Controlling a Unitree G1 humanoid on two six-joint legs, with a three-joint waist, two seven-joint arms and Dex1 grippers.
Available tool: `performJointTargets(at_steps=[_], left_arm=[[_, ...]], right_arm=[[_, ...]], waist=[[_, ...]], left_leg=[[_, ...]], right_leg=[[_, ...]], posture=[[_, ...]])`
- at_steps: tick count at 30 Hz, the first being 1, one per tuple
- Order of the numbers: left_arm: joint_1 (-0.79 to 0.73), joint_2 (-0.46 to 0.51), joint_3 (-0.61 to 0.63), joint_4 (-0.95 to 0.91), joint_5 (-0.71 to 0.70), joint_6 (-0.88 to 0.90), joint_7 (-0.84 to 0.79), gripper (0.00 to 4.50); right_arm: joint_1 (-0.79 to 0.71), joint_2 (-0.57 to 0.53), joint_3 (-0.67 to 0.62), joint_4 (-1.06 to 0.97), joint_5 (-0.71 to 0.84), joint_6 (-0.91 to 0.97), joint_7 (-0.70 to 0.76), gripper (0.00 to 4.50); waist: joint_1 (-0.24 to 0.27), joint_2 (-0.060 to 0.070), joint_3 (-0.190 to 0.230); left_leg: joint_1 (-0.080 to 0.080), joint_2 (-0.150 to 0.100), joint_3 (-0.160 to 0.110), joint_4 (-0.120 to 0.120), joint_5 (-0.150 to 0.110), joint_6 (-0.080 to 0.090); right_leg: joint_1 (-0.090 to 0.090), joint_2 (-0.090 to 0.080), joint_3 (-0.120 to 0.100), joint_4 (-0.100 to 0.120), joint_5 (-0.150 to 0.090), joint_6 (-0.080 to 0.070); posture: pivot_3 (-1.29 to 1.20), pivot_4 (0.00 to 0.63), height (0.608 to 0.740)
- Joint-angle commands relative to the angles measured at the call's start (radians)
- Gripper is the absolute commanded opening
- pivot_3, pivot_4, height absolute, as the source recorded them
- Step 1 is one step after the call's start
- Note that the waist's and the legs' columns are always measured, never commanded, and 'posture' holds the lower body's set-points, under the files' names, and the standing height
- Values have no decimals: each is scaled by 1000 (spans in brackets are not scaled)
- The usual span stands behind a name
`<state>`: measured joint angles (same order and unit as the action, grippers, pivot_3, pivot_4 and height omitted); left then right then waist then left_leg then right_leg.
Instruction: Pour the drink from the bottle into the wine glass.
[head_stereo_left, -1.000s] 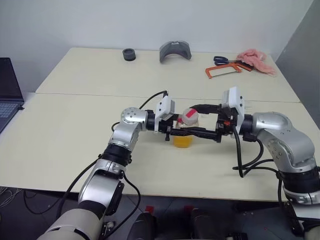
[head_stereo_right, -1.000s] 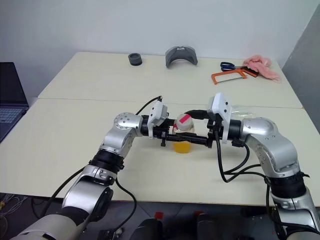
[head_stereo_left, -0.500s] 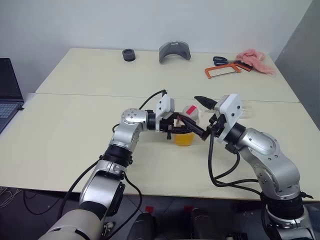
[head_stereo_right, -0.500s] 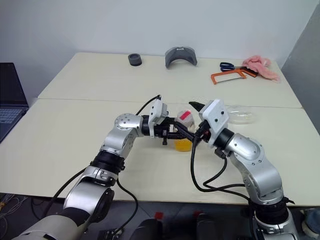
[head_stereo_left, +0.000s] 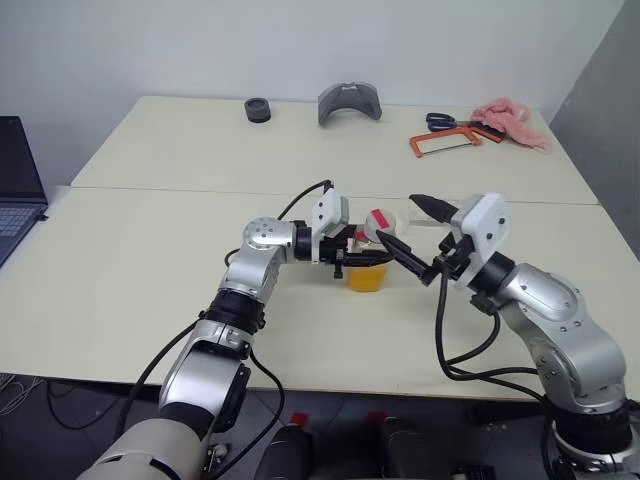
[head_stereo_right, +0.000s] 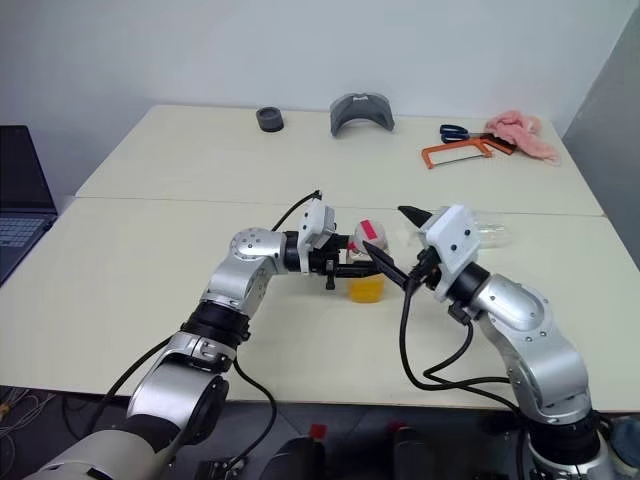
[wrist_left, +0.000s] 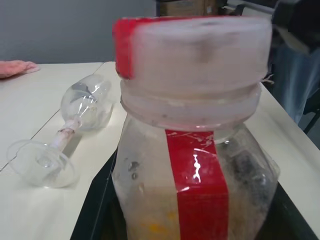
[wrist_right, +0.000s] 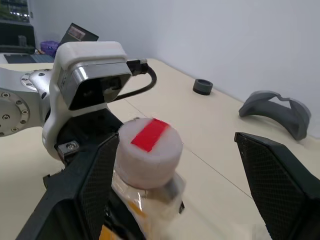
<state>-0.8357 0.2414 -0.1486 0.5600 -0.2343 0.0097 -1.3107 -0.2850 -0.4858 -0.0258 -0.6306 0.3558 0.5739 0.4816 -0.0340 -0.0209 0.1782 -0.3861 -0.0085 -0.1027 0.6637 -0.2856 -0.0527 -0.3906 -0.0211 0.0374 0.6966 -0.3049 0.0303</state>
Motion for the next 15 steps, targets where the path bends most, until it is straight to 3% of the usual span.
performJointTargets(at_steps=[1, 6, 15], left_arm=[[-23, -2, 14, -30, -21, -23, -9, 1689], [-24, -1, 17, -27, -20, -24, -11, 1689], [-25, -1, 18, -29, -22, -23, -11, 1689]], right_arm=[[11, -19, -69, -60, 73, 38, 11, 3933], [10, -28, -67, -112, 162, 97, 23, 3933], [-46, 21, 45, -76, 100, 78, -34, 3933]], waist=[[1, 0, 0], [-1, 0, 0], [0, 0, 0]], left_leg=[[0, 0, 0, 0, 0, 0], [0, 0, 0, 0, 0, 0], [0, 0, 0, 0, 0, 0]], right_leg=[[0, 0, 0, 0, 0, 0], [0, 1, 0, 0, 0, 0], [0, 0, 0, 0, 0, 0]], posture=[[0, 150, 740], [0, 150, 740], [0, 150, 740]])
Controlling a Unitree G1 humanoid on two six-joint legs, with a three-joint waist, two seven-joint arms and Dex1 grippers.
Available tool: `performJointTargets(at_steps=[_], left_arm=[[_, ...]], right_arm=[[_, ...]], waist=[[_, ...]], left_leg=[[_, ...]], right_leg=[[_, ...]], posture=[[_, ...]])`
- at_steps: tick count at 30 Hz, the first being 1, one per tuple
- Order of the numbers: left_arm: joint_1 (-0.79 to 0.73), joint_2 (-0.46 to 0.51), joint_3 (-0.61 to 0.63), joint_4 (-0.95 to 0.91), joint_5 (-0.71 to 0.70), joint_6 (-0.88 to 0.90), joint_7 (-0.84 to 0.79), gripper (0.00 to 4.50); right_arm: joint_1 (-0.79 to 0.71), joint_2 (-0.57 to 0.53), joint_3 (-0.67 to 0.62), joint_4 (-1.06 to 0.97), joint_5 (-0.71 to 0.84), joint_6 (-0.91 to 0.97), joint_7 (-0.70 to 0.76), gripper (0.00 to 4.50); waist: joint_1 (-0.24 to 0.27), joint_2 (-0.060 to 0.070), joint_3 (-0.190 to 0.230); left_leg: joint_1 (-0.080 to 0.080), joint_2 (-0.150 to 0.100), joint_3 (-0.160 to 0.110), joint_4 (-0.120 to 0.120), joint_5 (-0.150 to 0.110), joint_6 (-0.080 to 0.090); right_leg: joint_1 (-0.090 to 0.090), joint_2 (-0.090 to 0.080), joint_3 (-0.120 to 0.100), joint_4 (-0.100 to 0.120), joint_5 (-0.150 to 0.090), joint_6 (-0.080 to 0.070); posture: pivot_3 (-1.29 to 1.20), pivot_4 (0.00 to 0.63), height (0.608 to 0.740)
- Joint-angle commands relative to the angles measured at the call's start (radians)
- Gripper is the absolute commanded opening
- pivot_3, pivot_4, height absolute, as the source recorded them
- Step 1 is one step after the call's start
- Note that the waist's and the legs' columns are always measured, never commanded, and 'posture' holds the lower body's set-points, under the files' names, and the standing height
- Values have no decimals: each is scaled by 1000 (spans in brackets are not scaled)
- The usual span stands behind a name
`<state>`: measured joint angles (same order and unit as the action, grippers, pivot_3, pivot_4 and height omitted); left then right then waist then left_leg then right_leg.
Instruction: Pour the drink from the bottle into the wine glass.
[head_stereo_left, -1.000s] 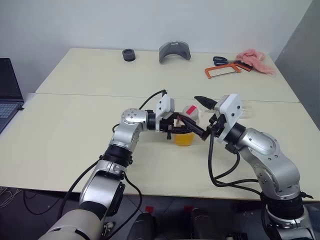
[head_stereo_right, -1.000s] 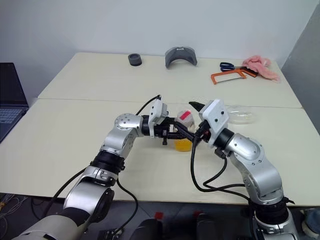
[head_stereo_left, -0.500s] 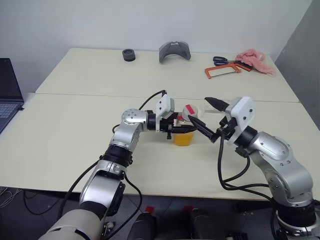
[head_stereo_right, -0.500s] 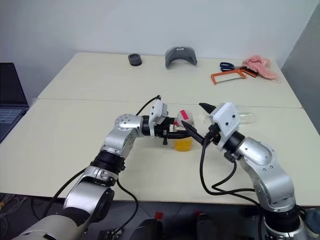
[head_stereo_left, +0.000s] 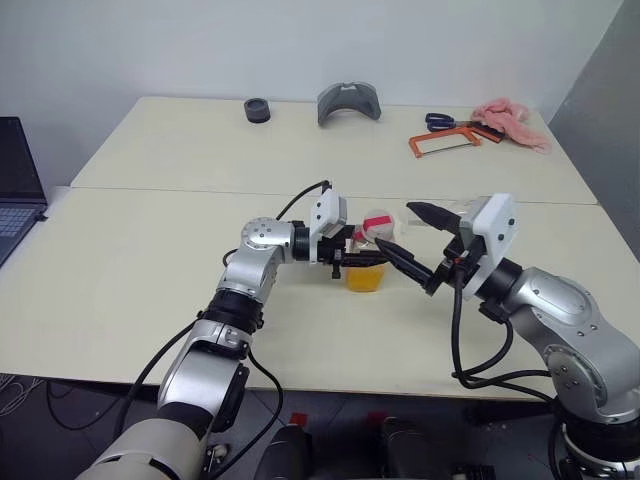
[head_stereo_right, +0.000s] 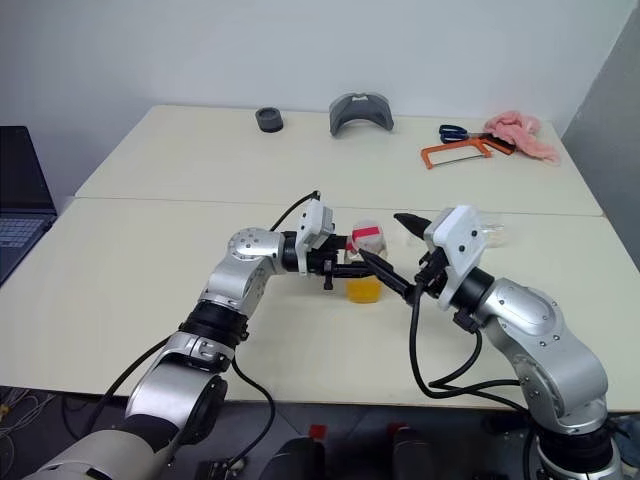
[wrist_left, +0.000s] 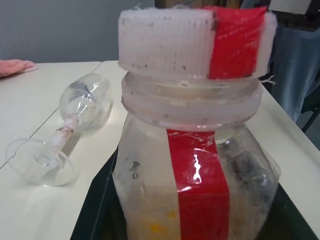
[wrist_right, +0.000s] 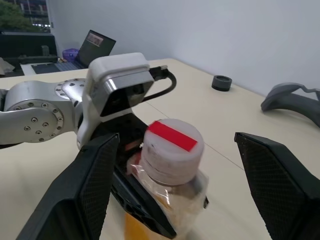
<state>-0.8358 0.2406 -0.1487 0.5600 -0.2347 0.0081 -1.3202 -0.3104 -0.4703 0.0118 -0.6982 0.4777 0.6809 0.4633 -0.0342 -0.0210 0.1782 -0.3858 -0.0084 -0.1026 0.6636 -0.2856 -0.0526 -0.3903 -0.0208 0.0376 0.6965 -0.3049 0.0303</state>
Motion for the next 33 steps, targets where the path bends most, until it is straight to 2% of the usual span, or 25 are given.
performJointTargets(at_steps=[1, 8, 18, 33], left_arm=[[-25, -1, 19, -29, -22, -21, 0, 1689], [-17, -3, 19, -41, -25, -14, 2, 1689], [-15, -6, 16, -42, -25, -15, 1, 1689], [-7, -6, 15, -57, -26, -9, 3, 1689]], right_arm=[[-23, 10, 11, -1, -28, -34, -21, 3933], [-31, 26, 18, 22, -37, -39, -30, 3933], [-70, 47, 15, 54, 26, 17, -17, 3933], [-93, 39, 33, 99, -36, -18, -20, 3933]], waist=[[0, 0, 0], [0, 0, 0], [0, 0, 0], [0, 0, 0]], left_leg=[[0, 0, 0, 0, 0, 0], [0, 0, 0, 0, 0, 0], [0, 0, 0, 0, 0, 0], [0, 0, 0, 0, 0, 0]], right_leg=[[0, 0, 0, 0, 0, 0], [0, 0, 0, 0, 0, 0], [0, 0, 0, 0, 0, 0], [0, 0, 0, 0, 0, 0]], posture=[[0, 150, 740], [0, 150, 740], [0, 150, 740], [0, 150, 740]])
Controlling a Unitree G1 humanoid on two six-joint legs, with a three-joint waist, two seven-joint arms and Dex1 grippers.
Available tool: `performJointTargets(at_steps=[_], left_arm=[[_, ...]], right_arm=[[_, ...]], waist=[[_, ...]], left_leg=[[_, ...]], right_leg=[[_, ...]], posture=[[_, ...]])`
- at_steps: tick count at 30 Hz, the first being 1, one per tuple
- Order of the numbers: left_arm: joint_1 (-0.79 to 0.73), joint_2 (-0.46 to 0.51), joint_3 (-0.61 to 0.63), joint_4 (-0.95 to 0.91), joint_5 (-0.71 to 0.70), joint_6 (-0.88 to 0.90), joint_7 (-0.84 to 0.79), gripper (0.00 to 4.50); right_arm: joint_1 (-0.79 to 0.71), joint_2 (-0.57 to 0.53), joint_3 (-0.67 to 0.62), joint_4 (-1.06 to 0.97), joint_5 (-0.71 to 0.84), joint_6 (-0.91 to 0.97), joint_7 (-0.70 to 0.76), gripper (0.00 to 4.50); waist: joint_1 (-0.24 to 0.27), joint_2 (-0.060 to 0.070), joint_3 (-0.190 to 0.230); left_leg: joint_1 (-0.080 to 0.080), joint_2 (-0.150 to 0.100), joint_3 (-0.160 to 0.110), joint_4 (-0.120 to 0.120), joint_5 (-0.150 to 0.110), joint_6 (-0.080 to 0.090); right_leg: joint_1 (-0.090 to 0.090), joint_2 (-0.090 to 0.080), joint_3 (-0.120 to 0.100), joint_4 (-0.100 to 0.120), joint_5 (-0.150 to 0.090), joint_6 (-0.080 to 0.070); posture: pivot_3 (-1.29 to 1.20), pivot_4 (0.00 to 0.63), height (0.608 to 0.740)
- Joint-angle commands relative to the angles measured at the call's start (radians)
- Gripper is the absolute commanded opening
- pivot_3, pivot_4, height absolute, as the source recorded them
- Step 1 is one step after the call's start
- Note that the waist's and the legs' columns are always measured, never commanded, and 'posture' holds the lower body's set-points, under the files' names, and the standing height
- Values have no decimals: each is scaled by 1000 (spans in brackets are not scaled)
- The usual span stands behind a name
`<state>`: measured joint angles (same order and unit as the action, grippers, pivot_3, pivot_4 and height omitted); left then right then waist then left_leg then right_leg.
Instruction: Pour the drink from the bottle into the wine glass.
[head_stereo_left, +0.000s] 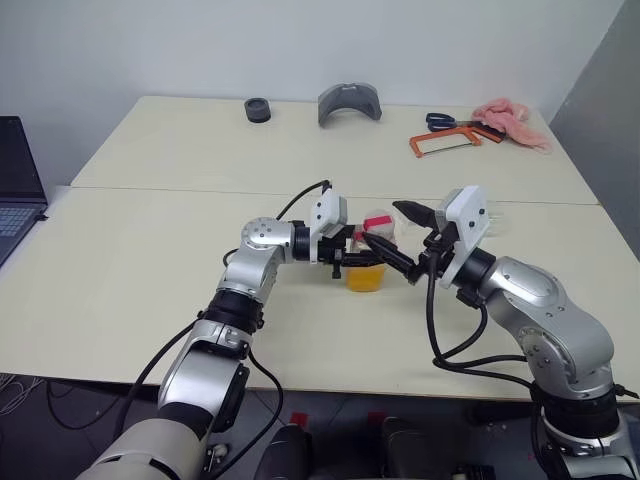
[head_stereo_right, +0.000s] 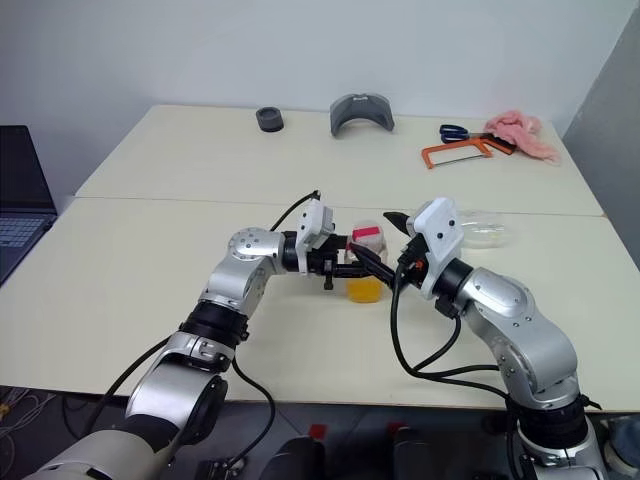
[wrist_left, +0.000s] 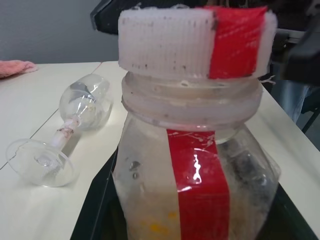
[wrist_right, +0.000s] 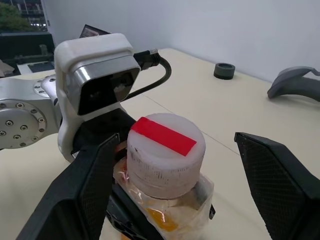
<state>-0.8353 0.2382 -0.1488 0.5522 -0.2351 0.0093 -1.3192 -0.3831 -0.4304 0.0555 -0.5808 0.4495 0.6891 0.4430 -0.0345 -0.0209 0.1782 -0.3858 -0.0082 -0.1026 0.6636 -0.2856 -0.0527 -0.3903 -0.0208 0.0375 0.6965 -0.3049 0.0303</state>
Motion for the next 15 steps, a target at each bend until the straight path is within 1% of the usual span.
performJointTargets(at_steps=[1, 15], left_arm=[[-6, -4, 14, -52, -26, -9, 3, 1689], [8, -4, 14, -68, -26, -4, 14, 1689]], right_arm=[[-21, 0, -11, -18, -9, -26, -1, 3933], [-36, 13, -7, -7, -12, -22, 0, 3933]], waist=[[0, 0, 0], [0, 0, 0]], left_leg=[[0, 0, 0, 0, 0, 0], [0, 0, 0, 0, 0, 0]], right_leg=[[0, 0, 0, 0, 0, 0], [0, 0, 0, 0, 0, 0]], posture=[[0, 150, 740], [0, 150, 740]])
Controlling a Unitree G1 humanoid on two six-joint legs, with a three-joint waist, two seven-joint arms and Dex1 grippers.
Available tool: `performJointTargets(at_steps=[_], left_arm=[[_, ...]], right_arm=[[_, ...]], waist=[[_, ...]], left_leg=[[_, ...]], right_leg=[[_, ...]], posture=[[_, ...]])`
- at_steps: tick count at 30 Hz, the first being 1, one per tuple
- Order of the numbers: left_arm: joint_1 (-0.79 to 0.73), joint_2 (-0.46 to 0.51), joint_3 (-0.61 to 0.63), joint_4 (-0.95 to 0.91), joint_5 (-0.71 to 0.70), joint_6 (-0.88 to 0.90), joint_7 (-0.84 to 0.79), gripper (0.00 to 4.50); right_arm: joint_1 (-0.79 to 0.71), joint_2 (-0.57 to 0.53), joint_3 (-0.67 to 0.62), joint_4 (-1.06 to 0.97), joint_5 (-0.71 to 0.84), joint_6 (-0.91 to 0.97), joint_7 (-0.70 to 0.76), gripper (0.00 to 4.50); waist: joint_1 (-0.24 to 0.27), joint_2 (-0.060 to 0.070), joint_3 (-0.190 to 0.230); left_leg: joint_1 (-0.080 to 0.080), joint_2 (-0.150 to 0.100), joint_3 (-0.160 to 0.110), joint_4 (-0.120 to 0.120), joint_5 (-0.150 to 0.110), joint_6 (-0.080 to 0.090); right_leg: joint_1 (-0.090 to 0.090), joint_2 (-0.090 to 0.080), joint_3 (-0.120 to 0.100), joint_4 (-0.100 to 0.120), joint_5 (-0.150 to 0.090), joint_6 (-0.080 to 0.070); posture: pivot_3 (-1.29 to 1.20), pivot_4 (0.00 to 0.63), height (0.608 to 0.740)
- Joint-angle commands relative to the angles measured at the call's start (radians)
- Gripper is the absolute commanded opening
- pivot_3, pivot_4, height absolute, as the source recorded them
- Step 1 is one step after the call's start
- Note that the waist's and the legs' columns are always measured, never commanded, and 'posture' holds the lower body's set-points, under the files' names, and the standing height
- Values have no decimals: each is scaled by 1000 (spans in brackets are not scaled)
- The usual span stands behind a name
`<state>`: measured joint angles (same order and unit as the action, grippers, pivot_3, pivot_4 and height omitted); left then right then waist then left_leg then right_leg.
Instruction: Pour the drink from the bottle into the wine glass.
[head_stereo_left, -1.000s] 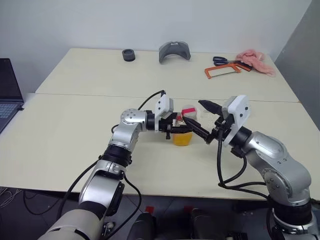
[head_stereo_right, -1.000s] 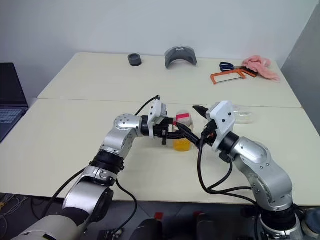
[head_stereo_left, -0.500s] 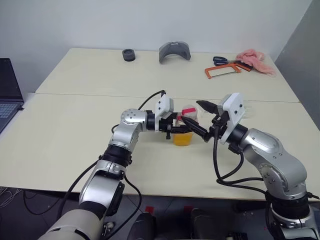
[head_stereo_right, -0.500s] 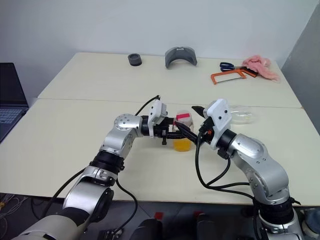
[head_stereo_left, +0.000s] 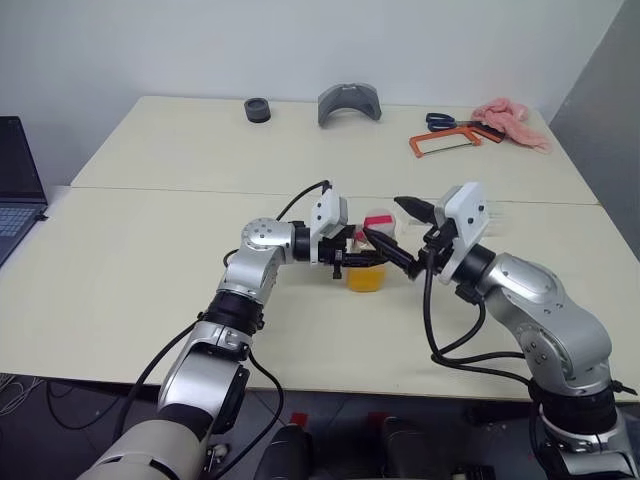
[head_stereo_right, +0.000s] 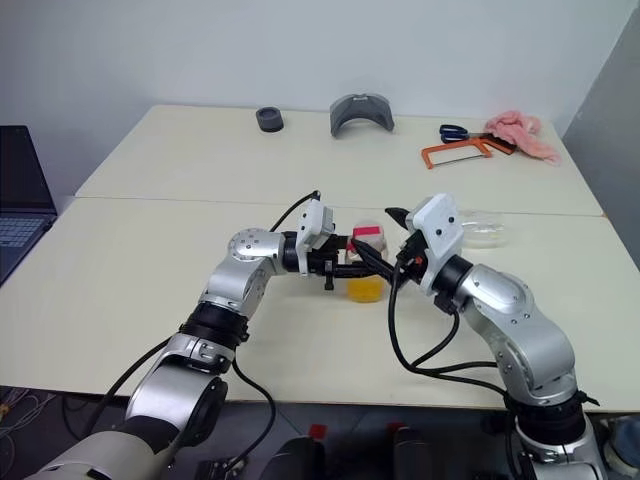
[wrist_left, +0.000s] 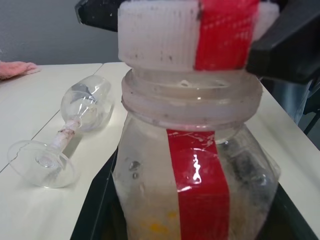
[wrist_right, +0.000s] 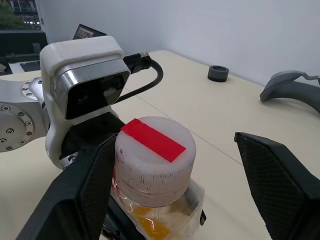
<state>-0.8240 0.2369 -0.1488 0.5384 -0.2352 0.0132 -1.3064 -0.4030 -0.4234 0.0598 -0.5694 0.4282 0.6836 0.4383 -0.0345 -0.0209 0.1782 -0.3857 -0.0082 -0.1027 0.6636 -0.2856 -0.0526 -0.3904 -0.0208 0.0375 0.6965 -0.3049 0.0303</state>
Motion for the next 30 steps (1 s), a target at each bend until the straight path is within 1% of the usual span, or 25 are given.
performJointTargets(at_steps=[1, 28, 30], left_arm=[[-3, -2, 14, -55, -26, -8, 2, 1689], [8, 0, 11, -70, -28, -2, 2, 1689], [8, -1, 11, -69, -28, -3, 2, 1689]], right_arm=[[-17, 8, -11, -19, 14, -13, 7, 3933], [-27, 29, -9, -37, 106, 38, 22, 3933], [-29, 33, -12, -38, 116, 42, 20, 3551]], waist=[[0, 0, 0], [0, 0, 0], [0, 0, 0]], left_leg=[[0, 0, 0, 0, 0, 0], [0, 0, 0, 0, 0, 0], [0, 0, 0, 0, 0, 0]], right_leg=[[0, 0, 0, 0, 0, 0], [0, 0, 0, 0, 0, 0], [0, 0, 0, 0, 0, 0]], posture=[[0, 150, 740], [0, 150, 740], [0, 150, 740]])
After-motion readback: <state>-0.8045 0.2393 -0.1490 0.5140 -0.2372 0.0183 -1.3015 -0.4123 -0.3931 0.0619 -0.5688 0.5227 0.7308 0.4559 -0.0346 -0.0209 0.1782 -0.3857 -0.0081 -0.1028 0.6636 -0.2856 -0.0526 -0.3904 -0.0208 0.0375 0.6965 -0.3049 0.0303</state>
